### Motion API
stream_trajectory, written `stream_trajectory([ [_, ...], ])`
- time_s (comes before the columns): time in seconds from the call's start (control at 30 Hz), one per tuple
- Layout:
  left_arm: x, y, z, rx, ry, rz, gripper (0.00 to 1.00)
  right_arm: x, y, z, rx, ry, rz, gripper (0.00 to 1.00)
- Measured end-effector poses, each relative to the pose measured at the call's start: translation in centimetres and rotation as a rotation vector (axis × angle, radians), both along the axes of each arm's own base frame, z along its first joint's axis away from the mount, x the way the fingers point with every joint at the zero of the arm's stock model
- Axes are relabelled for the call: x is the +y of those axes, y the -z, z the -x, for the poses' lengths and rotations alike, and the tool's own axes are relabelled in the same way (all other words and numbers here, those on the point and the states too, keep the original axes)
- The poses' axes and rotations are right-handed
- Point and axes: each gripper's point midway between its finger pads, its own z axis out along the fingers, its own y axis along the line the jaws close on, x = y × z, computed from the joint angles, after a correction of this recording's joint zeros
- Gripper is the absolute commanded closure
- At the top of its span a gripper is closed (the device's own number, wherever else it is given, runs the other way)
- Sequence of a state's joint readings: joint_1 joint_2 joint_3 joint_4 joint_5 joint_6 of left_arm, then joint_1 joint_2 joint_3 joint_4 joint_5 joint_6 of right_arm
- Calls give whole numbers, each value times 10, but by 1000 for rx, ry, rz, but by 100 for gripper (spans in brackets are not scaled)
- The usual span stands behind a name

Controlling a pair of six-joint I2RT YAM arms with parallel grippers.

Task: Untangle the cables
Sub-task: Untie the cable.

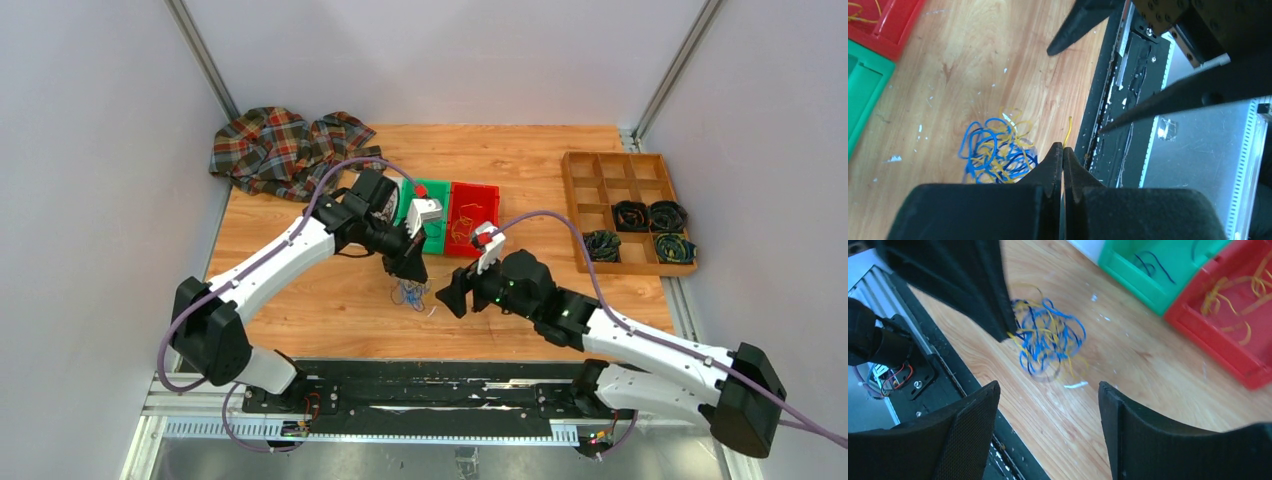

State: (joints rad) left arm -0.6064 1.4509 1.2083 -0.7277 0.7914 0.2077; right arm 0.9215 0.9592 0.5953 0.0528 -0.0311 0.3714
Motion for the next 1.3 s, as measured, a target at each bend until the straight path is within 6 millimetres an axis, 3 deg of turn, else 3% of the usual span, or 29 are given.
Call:
stream_trajectory([
  [0.17,7,-8,7,16,-4,-21,99,28,-8,7,-166,-79,-26,28],
  [0.47,12,-52,17,-64,5,40,99,37,-14,-6,-251,-37,-99,28],
  [0.87,8,-71,28,-47,47,104,99,57,-7,-12,-209,-13,-200,28],
  [1.07,5,-86,33,-36,67,148,99,58,4,-15,-181,15,-214,39],
  [1.3,3,-117,40,-52,79,211,99,46,35,-16,-125,78,-192,43],
])
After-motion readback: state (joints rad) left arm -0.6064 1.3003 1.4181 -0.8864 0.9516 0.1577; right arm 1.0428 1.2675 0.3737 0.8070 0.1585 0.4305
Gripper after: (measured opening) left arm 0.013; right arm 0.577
